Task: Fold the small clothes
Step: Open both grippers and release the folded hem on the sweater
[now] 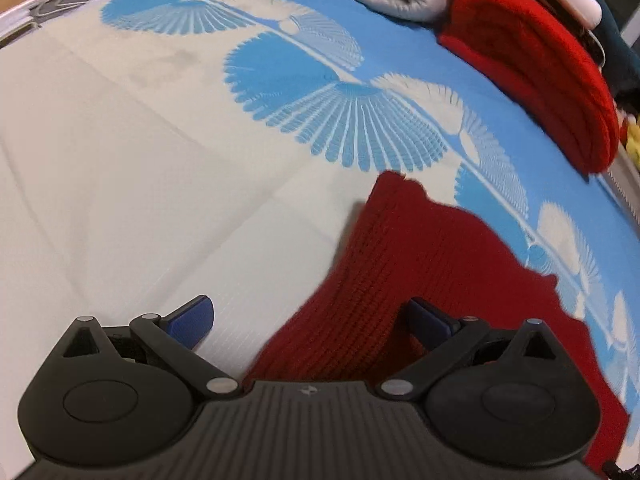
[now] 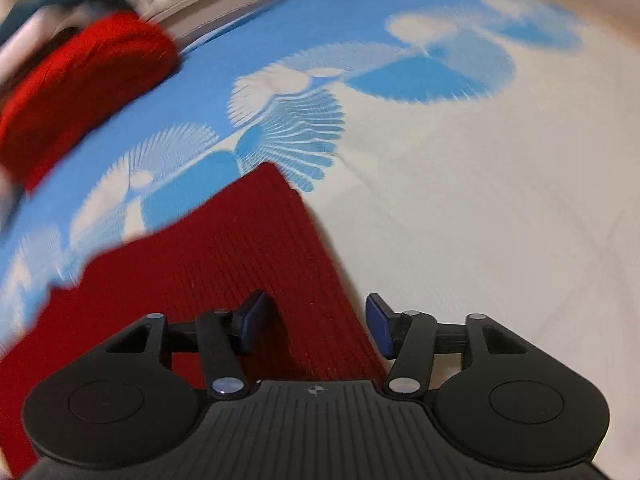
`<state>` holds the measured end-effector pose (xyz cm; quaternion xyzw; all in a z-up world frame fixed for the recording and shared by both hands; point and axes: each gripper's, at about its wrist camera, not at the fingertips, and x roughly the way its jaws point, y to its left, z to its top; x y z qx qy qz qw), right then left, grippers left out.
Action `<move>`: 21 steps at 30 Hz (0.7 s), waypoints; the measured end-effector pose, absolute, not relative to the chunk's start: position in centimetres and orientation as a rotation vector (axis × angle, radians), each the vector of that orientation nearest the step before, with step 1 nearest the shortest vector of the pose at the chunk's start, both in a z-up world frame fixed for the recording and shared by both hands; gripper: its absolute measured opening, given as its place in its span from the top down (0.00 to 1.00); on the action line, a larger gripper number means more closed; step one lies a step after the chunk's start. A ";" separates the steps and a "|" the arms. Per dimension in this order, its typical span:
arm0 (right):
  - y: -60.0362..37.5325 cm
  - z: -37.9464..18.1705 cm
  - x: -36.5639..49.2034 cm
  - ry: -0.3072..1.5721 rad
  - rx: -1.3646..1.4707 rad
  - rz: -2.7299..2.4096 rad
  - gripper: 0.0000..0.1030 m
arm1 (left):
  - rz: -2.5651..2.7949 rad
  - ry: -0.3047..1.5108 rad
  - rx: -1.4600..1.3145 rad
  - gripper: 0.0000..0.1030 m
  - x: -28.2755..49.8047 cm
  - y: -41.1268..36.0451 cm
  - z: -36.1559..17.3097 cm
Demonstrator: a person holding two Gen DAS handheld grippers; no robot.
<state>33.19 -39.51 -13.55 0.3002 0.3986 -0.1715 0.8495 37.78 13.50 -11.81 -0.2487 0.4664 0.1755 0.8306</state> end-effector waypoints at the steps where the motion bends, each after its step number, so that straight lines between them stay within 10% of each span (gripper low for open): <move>1: -39.8 -13.3 32.9 0.820 0.661 -0.358 0.36 | 0.355 0.975 -0.516 0.01 37.6 13.3 -11.1; 21: -41.8 -12.3 30.1 0.800 0.624 -0.315 0.23 | 0.069 0.927 -0.187 0.00 32.7 4.5 -7.2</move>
